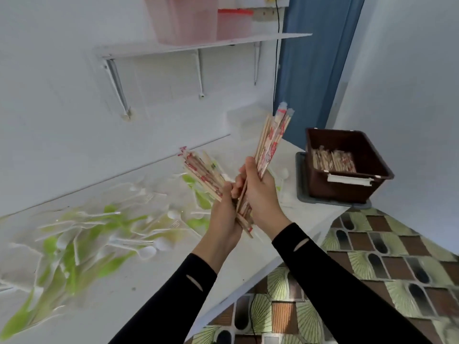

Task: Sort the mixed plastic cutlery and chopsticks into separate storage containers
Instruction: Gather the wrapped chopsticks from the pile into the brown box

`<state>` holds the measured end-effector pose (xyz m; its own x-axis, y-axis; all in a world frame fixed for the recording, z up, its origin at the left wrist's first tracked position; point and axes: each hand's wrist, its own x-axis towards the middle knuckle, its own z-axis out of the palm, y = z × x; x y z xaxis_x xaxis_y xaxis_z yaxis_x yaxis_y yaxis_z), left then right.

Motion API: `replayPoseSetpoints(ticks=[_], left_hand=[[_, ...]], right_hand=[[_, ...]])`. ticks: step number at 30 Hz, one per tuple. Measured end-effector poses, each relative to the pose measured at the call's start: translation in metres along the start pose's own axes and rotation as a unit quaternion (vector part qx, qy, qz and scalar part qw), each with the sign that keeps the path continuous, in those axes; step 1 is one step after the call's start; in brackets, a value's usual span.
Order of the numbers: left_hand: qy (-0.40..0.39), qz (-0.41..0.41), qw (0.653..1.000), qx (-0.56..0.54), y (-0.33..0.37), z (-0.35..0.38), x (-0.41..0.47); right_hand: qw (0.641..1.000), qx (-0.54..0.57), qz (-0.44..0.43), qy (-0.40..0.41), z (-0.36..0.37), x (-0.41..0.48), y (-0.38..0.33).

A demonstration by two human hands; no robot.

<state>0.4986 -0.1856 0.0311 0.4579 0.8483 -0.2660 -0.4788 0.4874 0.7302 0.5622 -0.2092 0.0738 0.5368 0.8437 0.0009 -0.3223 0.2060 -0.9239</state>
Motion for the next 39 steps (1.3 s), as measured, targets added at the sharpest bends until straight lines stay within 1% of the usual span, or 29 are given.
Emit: replayPoseSetpoints(ticks=[2,5,8,10,12,15,18,20,23,27,30,33,35,36,38,39], left_hand=[[0.001,0.009,1.000,0.018,-0.005,0.012,0.007],[-0.010,0.014,0.999,-0.031,-0.010,0.033,0.023],[0.004,0.034,0.997,-0.075,-0.011,0.056,0.043],[0.006,0.023,0.996,-0.085,-0.018,0.087,0.059],[-0.014,-0.008,0.997,-0.080,-0.029,0.122,0.066],[-0.053,-0.039,0.997,-0.046,-0.051,0.166,0.081],[-0.090,-0.046,0.995,-0.001,-0.064,0.203,0.101],[-0.113,-0.038,0.992,0.026,-0.066,0.223,0.120],[-0.143,-0.013,0.986,0.080,-0.066,0.242,0.150],[-0.164,0.009,0.976,0.146,-0.076,0.253,0.193],[-0.162,-0.016,0.966,0.202,-0.091,0.254,0.223],[-0.166,-0.021,0.938,0.303,-0.122,0.241,0.250],[-0.185,-0.027,0.913,0.363,-0.133,0.235,0.256],[-0.205,-0.033,0.891,0.403,-0.139,0.233,0.260],[-0.242,-0.051,0.838,0.487,-0.146,0.231,0.258],[-0.251,-0.064,0.813,0.522,-0.151,0.229,0.260]], right_hand=[[0.999,-0.022,-0.016,0.020,-0.024,0.011,-0.013],[0.994,-0.083,-0.022,0.062,-0.065,0.029,-0.023],[0.987,-0.114,-0.019,0.115,-0.091,0.039,-0.020],[0.978,-0.124,-0.039,0.163,-0.107,0.049,-0.019],[0.971,-0.127,-0.052,0.195,-0.119,0.064,-0.023],[0.964,-0.128,-0.076,0.220,-0.141,0.091,-0.041],[0.953,-0.131,-0.087,0.257,-0.170,0.115,-0.068],[0.951,-0.150,-0.091,0.255,-0.190,0.133,-0.081],[0.946,-0.173,-0.092,0.257,-0.214,0.159,-0.094],[0.946,-0.154,-0.096,0.270,-0.240,0.189,-0.108],[0.943,-0.168,-0.083,0.274,-0.260,0.214,-0.110],[0.927,-0.252,-0.003,0.278,-0.278,0.233,-0.091],[0.914,-0.310,0.068,0.253,-0.292,0.239,-0.073],[0.904,-0.347,0.103,0.227,-0.299,0.242,-0.064],[0.869,-0.435,0.162,0.171,-0.309,0.244,-0.054],[0.852,-0.465,0.181,0.156,-0.312,0.245,-0.051]])
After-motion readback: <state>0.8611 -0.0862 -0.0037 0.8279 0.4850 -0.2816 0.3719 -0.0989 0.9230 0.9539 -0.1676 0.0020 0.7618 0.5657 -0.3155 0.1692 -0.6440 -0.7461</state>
